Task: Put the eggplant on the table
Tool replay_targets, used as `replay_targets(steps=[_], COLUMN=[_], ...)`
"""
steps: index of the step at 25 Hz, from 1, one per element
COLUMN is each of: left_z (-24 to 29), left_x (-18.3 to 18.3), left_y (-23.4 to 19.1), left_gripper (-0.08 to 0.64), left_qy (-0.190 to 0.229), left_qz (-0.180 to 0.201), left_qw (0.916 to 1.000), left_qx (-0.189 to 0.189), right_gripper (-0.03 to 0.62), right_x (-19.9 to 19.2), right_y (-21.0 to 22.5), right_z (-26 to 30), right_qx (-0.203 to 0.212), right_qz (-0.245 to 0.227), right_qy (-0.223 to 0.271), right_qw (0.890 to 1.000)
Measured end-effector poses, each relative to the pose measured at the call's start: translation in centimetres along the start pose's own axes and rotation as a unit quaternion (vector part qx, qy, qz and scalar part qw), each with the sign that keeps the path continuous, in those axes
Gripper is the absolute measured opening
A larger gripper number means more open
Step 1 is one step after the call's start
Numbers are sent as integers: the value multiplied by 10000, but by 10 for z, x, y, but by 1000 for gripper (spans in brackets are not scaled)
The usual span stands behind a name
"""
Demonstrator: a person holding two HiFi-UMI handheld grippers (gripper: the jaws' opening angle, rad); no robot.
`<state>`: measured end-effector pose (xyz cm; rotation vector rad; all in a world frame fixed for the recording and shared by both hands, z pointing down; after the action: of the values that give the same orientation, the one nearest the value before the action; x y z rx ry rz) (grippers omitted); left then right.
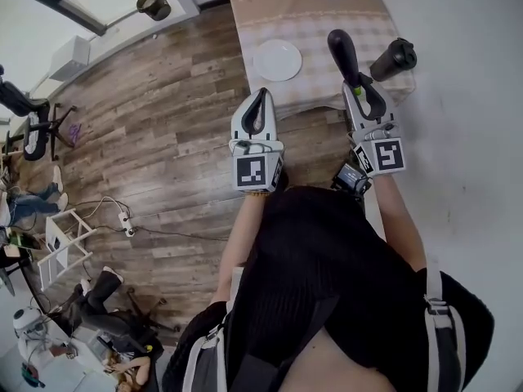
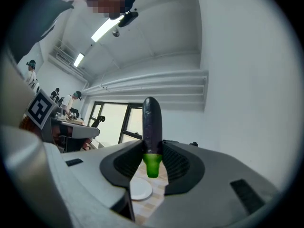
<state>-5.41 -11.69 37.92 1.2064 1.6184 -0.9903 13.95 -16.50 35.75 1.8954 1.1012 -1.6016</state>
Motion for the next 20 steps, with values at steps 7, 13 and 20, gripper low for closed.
replay_targets(steps=[7,13,20], left_z=[24,35,49], left_x=[-7,-22,-39], left_y=[-43,-68,-82], left_gripper=[-11,-11,-11], left_qy=[116,135,-60], left_qz=[-227,-318,-140], left_qw=[9997,9994,9998], left_qx=[24,-15,-95], right_gripper=[135,136,135], right_x=[4,0,-9], right_y=[2,0,-6], right_z=[45,84,114], right_qx=[-55,262,640], right_qz=[-526,-1072,-1606], right_qy=[-41,-18,136], right_qw=[9986,9939,9848])
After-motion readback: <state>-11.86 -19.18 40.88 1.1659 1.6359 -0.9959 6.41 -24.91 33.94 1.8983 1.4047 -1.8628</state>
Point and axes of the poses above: the fingertips, and each gripper's own axes: z forward along the fingers, y to its right, x out of its top, the point moved 3 cm from there along -z, backward along the fingers, and after that the axes turned 13 degrees about y, right-handed, at the moved point
